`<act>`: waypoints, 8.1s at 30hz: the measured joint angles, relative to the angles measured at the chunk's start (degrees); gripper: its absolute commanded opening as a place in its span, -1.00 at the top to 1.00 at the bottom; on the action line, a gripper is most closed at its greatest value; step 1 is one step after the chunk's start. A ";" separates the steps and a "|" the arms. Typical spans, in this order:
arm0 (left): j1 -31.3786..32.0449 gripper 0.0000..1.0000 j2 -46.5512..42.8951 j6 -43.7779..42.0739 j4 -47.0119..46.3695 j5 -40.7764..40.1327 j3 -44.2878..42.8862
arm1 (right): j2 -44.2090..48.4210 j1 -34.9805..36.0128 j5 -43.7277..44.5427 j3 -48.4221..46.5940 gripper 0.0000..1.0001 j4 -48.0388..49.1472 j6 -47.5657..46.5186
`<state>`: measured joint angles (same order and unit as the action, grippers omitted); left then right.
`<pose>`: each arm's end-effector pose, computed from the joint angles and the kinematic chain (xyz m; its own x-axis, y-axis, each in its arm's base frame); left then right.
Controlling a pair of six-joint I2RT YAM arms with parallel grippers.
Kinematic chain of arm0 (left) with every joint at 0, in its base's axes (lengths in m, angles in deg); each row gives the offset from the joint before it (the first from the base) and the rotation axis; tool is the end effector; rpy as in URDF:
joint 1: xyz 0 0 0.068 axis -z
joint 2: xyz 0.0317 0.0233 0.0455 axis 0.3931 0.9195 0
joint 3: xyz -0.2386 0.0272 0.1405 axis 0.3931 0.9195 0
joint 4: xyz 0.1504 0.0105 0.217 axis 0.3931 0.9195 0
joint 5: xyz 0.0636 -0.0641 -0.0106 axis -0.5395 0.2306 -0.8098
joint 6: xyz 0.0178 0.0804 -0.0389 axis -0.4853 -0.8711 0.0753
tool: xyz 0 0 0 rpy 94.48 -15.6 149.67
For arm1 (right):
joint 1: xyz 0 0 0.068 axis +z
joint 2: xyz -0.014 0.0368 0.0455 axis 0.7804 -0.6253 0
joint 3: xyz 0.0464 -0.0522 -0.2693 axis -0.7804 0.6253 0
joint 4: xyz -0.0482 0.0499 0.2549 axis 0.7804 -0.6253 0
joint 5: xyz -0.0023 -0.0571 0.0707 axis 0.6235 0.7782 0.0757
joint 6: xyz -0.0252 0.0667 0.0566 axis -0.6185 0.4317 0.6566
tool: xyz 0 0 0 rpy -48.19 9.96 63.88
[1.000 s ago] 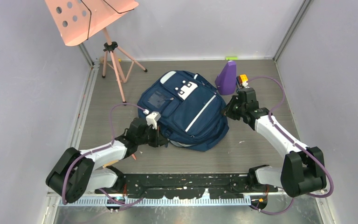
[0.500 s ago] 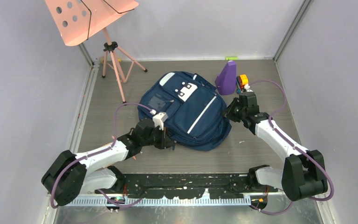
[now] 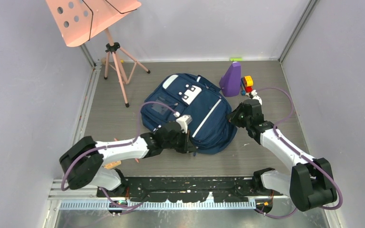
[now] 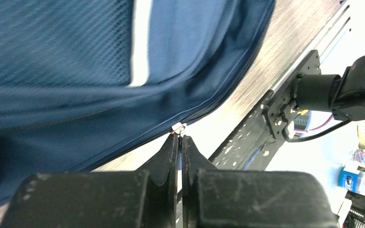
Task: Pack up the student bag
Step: Zip the student bag at the center of the board.
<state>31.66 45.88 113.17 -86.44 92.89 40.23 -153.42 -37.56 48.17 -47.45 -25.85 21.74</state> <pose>0.1677 -0.2632 0.1676 -0.8523 0.0393 -0.5215 0.4170 0.6528 -0.6324 0.2679 0.0664 0.1864 -0.6084 0.5233 -0.5966 0.1995 0.8285 0.5233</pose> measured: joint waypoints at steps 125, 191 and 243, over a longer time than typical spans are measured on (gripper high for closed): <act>-37.22 0.60 17.75 -14.01 11.85 -1.84 -17.97 | 10.69 44.24 19.43 4.07 0.95 -14.34 24.48; -15.06 -0.37 -13.79 -26.12 5.42 5.60 0.11 | -9.38 49.11 27.15 -14.43 0.99 -23.67 6.43; 2.10 1.00 4.15 -40.02 -13.29 -8.72 0.22 | 7.43 34.16 11.02 -3.28 0.99 -18.71 11.56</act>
<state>33.76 50.03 73.15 -99.73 84.17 40.45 -145.99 -3.40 59.19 -50.73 -44.55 33.31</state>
